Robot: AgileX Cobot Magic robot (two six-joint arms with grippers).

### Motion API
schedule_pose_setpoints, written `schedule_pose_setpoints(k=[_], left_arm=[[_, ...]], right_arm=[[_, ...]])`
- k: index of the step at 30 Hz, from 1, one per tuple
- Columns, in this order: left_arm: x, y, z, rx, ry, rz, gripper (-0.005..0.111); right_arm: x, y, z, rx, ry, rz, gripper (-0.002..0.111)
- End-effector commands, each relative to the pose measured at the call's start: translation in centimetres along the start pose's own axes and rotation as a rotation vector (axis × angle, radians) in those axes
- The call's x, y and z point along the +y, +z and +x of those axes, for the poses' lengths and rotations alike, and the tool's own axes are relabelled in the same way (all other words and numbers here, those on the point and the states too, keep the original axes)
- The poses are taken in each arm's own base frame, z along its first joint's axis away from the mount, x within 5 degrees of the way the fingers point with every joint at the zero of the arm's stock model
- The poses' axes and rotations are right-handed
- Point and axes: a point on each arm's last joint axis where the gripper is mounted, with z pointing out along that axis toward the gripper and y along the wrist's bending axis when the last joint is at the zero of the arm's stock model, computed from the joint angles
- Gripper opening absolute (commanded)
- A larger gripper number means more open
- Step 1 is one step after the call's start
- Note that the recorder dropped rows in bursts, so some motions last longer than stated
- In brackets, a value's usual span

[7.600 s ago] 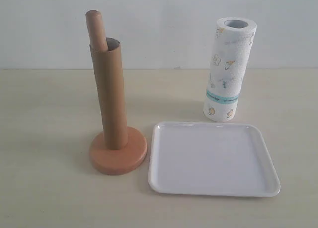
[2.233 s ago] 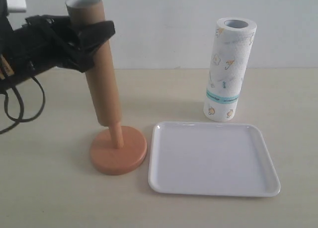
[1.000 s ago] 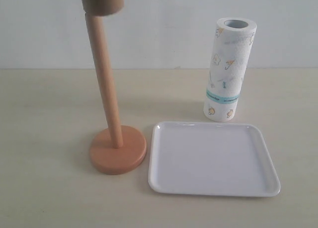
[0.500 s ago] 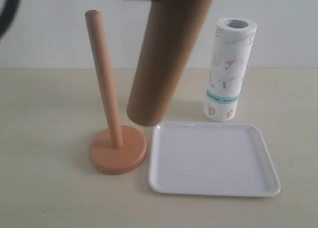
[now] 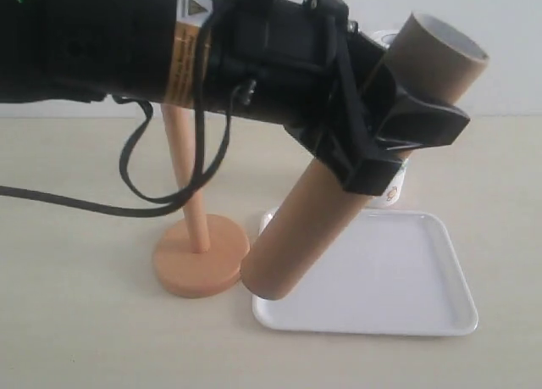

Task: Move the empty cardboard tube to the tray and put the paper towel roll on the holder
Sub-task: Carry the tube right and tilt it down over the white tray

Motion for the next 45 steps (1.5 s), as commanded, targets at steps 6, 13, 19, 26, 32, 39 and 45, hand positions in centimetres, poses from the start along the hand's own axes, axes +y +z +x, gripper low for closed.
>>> schedule_pose_setpoints(k=[6,13,19,26,32,39,45], left_arm=[[1.2,4.0,4.2,0.133,-0.049,-0.121,0.004],[1.7,5.4,5.6,0.170,-0.108,-0.136,0.004],[2.7,5.7,4.2,0.129,-0.130,-0.226,0.004],[3.5,6.4,3.4,0.130,-0.007,-0.401,0.004],[2.4,8.6,3.1,0.128,0.053,-0.367,0.004],[3.0,9.8,3.7,0.165,0.129,-0.462,0.004],[3.2,9.8,3.9,0.175,0.135,-0.491,0.004]], right_arm=[[0.0,0.0,-0.2,-0.018,-0.008,0.004,0.005],[0.0,0.0,-0.2,-0.018,-0.008,0.004,0.005],[0.0,0.0,-0.2,-0.018,-0.008,0.004,0.005],[0.0,0.0,-0.2,-0.018,-0.008,0.004,0.005],[0.0,0.0,-0.2,-0.018,-0.008,0.004,0.005],[0.0,0.0,-0.2,-0.018,-0.008,0.004,0.005],[0.0,0.0,-0.2,-0.018,-0.008,0.004,0.005]])
